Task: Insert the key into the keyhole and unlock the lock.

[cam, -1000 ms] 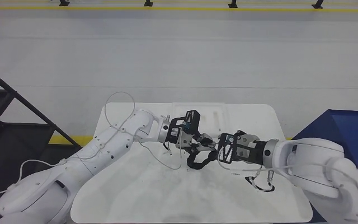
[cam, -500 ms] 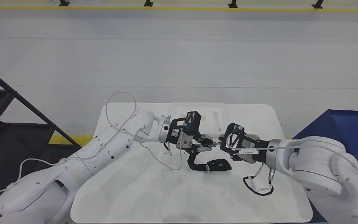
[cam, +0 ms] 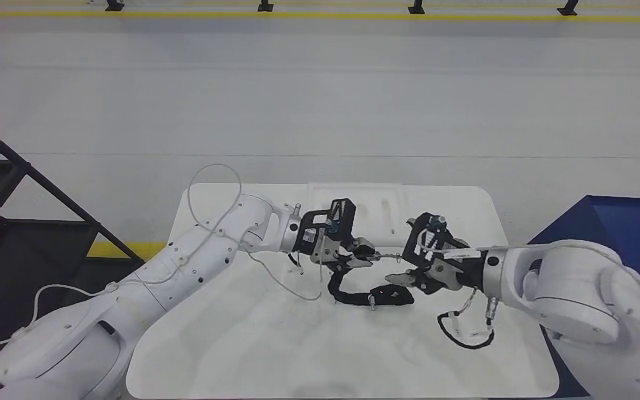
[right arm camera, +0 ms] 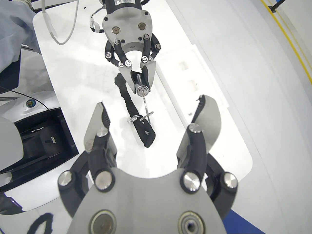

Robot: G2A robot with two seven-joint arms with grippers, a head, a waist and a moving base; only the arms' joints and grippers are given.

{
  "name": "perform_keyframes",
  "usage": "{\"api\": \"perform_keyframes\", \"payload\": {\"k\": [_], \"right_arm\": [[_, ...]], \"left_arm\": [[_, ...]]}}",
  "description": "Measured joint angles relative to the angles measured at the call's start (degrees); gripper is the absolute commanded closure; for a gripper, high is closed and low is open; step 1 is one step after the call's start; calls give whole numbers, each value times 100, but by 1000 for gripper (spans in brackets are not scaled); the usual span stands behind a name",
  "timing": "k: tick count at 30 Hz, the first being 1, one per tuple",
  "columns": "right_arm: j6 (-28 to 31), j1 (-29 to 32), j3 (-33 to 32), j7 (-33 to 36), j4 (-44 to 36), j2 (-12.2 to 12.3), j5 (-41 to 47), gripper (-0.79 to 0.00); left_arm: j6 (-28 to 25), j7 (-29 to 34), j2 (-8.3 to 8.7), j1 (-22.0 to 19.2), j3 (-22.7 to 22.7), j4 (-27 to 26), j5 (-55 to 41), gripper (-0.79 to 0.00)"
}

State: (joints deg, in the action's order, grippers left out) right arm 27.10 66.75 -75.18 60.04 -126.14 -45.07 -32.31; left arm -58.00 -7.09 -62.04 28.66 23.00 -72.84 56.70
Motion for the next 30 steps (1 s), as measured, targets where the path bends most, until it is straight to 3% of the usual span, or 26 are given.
{"api": "perform_keyframes", "payload": {"k": [15, 29, 30], "right_arm": [[157, 437, -509, -278, 112, 71, 349, -785], [294, 565, -495, -433, 239, 88, 491, -785], [305, 564, -482, -450, 261, 88, 503, -785]], "left_arm": [[355, 676, -76, 453, 64, 476, 678, 0], [534, 1034, -407, 610, -128, 1180, 1089, 0], [539, 1038, -432, 616, -140, 1220, 1111, -231]]}}
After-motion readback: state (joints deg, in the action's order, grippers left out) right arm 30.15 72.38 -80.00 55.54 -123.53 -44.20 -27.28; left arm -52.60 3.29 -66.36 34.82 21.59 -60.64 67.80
